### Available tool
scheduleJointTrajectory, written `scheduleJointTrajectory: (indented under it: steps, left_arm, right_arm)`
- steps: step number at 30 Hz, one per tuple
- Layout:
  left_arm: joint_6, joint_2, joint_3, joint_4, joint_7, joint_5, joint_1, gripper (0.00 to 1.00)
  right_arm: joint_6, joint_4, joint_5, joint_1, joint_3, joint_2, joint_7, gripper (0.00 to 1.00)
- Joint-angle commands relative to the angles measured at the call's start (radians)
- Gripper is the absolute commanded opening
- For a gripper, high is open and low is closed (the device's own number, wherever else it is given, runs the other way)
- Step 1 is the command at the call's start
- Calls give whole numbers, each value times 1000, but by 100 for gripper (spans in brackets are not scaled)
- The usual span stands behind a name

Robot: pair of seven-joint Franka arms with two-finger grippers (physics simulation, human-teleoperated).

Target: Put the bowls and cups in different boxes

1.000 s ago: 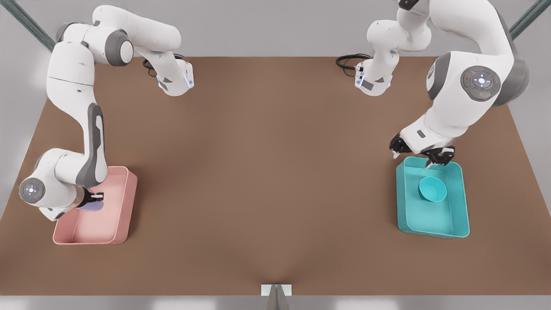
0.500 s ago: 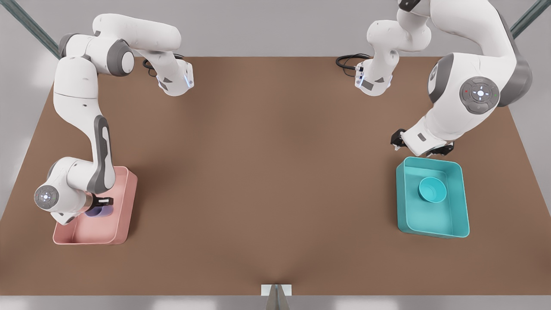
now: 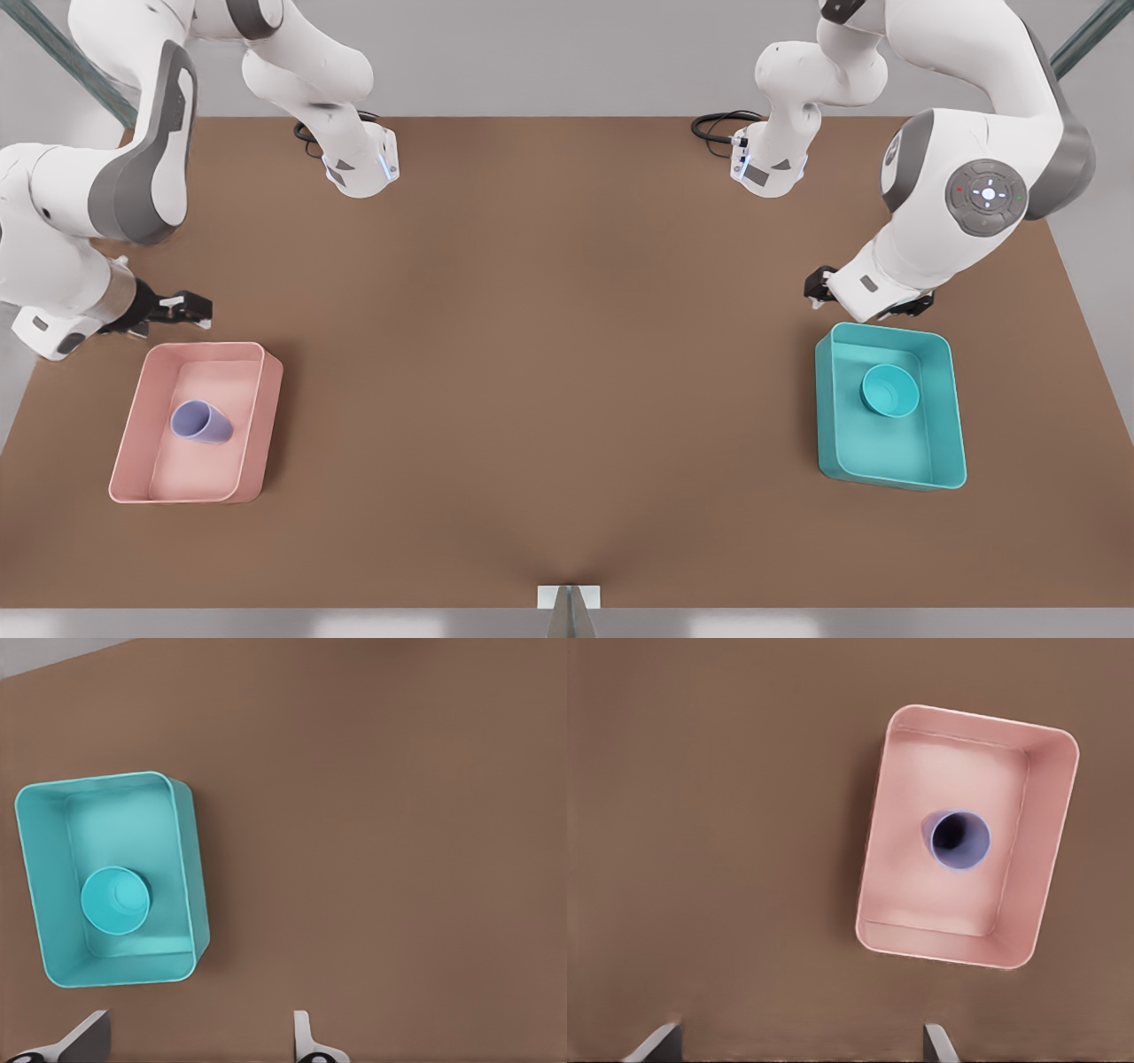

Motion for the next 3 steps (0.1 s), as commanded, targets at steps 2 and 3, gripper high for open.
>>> scheduleJointTrajectory:
  steps: [2,3]
  left_arm:
    - [-3,-1,0,1,-29,-2,-2,100]
    - [-5,-1,0,-1,-29,-4,-2,100]
  right_arm:
    - [-111,-66,11,-12,9,-66,207,100]
    - [-111,-67,11,-12,9,-66,207,100]
